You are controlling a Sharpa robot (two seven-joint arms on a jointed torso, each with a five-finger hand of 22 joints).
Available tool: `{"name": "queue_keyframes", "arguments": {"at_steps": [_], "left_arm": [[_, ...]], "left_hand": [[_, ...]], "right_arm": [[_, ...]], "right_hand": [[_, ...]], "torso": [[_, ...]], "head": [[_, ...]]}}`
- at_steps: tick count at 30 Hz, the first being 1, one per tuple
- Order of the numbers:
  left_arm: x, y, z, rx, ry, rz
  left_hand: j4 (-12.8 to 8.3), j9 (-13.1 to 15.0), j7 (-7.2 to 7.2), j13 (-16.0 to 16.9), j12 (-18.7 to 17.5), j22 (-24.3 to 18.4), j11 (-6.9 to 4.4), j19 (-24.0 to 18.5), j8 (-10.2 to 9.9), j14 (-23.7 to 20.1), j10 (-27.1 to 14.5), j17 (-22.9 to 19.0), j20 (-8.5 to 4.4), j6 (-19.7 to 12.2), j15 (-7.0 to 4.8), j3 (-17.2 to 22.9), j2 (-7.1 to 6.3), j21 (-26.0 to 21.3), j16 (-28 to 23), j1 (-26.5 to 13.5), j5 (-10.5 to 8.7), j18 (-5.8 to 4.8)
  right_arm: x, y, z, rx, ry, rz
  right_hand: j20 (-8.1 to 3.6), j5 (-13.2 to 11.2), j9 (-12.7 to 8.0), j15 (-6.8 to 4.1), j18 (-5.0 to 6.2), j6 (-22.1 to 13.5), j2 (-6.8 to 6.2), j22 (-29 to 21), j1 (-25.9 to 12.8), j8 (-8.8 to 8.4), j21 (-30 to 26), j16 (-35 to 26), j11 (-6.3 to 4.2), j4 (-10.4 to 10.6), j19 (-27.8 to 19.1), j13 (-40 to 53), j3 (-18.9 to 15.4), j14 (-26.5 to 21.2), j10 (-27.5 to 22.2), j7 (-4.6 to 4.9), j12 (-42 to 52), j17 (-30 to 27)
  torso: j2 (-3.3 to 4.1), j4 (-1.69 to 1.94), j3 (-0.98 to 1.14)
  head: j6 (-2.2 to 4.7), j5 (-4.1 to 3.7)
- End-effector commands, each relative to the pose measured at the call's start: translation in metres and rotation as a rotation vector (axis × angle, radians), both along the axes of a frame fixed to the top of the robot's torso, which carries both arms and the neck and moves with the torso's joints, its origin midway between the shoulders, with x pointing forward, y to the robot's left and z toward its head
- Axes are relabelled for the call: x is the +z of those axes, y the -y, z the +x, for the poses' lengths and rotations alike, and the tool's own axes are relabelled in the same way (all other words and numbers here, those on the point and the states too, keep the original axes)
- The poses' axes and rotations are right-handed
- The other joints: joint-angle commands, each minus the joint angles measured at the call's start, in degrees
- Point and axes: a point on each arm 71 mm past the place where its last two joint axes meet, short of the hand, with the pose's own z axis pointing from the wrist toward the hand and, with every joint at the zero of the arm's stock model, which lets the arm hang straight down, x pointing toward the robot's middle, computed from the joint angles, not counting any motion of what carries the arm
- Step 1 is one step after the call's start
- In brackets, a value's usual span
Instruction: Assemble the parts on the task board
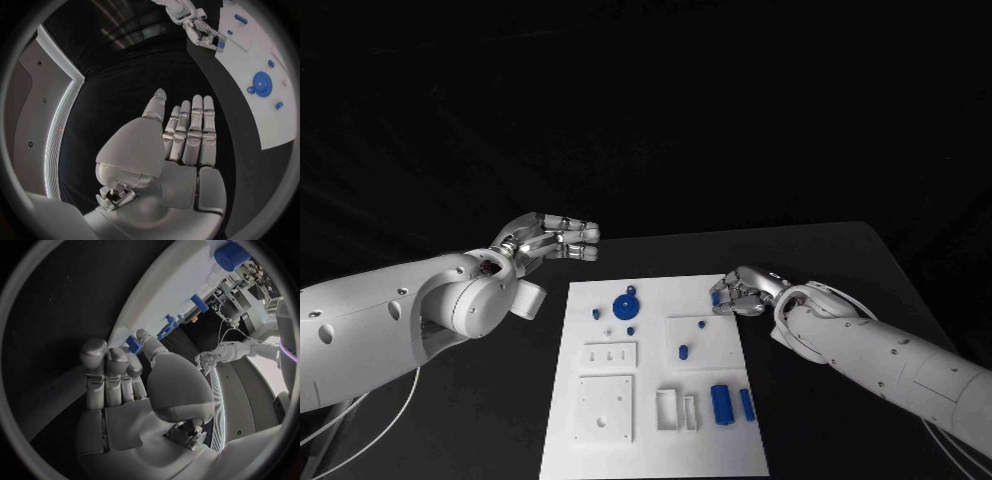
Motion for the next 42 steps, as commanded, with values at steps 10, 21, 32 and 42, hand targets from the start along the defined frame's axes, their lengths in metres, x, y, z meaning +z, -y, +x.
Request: {"name": "queue_keyframes", "arguments": {"at_steps": [10,21,32,42], "left_arm": [[0.001,0.003,-0.001,-0.021,0.009,-0.006],[0.001,0.002,-0.001,-0.019,0.009,-0.005],[0.001,0.004,0.000,0.000,0.003,0.001],[-0.006,0.013,0.005,0.011,-0.064,0.055]], "left_hand": [[0.1,0.1,-0.02,0.1,0.1,0.0,-0.01,-0.1,0.1,-0.2,0.0,-0.1,-0.19,-0.1,-0.07,-0.1,0.29,-0.3,-0.1,-0.1,-0.17,-0.64],[0.2,0.1,0.01,0.1,0.1,0.0,0.02,-0.1,0.1,-0.2,-0.1,-0.1,-0.20,-0.2,-0.06,-0.1,0.23,-0.4,-0.2,0.0,-0.17,-0.64],[0.1,0.1,-0.14,0.1,0.1,0.1,-0.26,0.5,0.1,0.6,0.6,0.0,-0.50,0.2,-0.43,-0.1,0.57,0.0,0.3,0.0,-0.07,-0.62],[0.7,0.1,-1.34,0.1,0.2,1.6,-2.54,4.3,0.3,6.1,6.7,1.2,-2.94,2.4,-3.11,-1.1,1.23,3.1,5.0,-0.9,-0.52,-0.99]], "right_arm": [[-0.004,-0.001,0.000,-0.010,-0.019,-0.005],[-0.002,-0.002,0.001,-0.020,0.005,0.000],[0.008,-0.012,-0.001,-0.025,0.044,0.008],[0.052,-0.042,-0.001,0.032,0.103,-0.039]], "right_hand": [[-0.34,-0.9,0.2,-0.43,-0.20,2.9,0.86,5.2,-0.5,-0.04,0.4,0.3,-0.79,0.2,3.1,0.2,1.7,0.1,0.2,-0.74,0.3,0.1],[-0.77,-2.9,0.4,-0.85,-0.60,6.2,1.80,5.3,-0.3,-0.01,0.5,0.3,-1.33,0.2,3.1,0.4,2.9,0.2,0.5,-1.77,0.4,0.3],[-1.09,-3.8,0.4,-1.12,-0.79,7.2,2.22,5.4,-0.2,-0.07,1.1,0.9,-1.56,0.2,3.3,0.8,3.4,0.3,1.0,-2.08,0.8,1.1],[-1.12,-4.7,0.4,-1.13,-0.75,7.0,2.05,5.4,-0.1,-0.06,1.5,1.2,-1.52,0.0,3.3,1.1,3.6,0.3,1.1,-2.01,1.0,1.7]], "torso": [[0.00,-0.04,0.11],[-0.03,-0.05,0.10],[-0.22,-0.31,0.03],[-1.41,-1.19,-0.46]], "head": [[0.03,-0.26],[0.00,-0.31],[0.38,-0.43],[0.82,0.47]]}}
